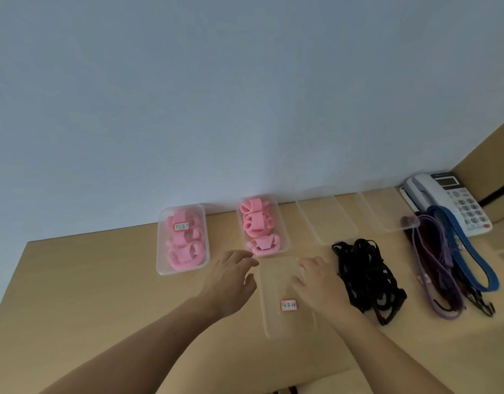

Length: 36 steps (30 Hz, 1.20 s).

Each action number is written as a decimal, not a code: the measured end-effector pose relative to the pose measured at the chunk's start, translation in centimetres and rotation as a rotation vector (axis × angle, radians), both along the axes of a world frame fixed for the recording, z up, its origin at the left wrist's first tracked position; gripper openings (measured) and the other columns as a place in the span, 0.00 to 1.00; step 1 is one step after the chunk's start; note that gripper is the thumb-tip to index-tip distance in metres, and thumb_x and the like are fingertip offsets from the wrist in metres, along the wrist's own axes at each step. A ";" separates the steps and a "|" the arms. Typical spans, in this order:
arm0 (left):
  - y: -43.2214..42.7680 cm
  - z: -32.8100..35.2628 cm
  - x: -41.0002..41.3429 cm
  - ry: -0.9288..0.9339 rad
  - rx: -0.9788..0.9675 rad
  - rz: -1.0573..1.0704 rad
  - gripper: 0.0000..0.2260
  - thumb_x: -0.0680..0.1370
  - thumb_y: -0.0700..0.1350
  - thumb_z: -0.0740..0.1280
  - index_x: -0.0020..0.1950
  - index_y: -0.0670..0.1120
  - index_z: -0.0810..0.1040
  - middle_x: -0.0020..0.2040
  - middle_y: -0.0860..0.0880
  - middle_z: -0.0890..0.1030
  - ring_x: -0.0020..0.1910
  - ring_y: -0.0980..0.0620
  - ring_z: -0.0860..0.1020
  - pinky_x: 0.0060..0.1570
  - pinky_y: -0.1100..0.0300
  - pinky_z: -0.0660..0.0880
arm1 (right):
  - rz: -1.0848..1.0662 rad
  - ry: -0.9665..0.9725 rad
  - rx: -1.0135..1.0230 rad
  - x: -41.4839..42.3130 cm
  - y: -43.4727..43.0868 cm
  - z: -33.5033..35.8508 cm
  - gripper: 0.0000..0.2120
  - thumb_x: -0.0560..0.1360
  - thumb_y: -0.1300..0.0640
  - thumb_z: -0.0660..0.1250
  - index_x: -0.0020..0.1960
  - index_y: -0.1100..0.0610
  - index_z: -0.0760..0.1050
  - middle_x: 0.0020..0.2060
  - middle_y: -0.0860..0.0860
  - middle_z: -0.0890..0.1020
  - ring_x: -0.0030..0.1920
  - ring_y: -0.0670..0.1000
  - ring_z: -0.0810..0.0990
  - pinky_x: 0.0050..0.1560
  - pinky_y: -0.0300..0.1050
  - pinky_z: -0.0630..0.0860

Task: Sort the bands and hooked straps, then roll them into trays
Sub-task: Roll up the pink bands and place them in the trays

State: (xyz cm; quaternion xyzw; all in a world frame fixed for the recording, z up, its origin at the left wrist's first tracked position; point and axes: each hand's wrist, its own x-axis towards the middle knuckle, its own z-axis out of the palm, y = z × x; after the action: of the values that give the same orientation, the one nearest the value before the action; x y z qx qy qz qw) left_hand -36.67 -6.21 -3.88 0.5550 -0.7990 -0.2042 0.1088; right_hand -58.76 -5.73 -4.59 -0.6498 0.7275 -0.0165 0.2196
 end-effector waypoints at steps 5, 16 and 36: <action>1.2 -0.3 0.5 0.040 0.074 -0.024 0.18 0.80 0.46 0.61 0.69 0.50 0.74 0.70 0.52 0.72 0.70 0.52 0.66 0.69 0.59 0.64 | -0.123 0.158 0.116 1.2 1.8 -1.1 0.36 0.67 0.28 0.62 0.60 0.56 0.71 0.57 0.53 0.76 0.57 0.56 0.76 0.50 0.48 0.71; 2.0 0.4 1.4 0.055 0.208 0.015 0.18 0.80 0.47 0.61 0.70 0.50 0.73 0.69 0.52 0.72 0.66 0.51 0.71 0.64 0.57 0.69 | -0.354 0.129 0.192 3.5 2.0 -2.3 0.43 0.56 0.33 0.73 0.60 0.57 0.66 0.57 0.55 0.73 0.57 0.56 0.75 0.46 0.48 0.72; -4.6 1.6 -0.7 0.405 0.371 0.504 0.16 0.81 0.49 0.57 0.45 0.38 0.76 0.45 0.41 0.82 0.43 0.39 0.81 0.38 0.53 0.74 | -0.250 -0.809 0.097 -1.9 -5.6 7.1 0.09 0.76 0.64 0.68 0.37 0.60 0.73 0.25 0.47 0.77 0.24 0.46 0.69 0.25 0.37 0.66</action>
State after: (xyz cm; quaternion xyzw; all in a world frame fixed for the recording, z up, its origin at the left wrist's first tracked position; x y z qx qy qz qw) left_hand -37.34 -10.85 -2.24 0.6930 -0.5488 -0.4180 0.2092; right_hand -60.63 -11.32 2.51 -0.4867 0.6556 -0.2623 0.5142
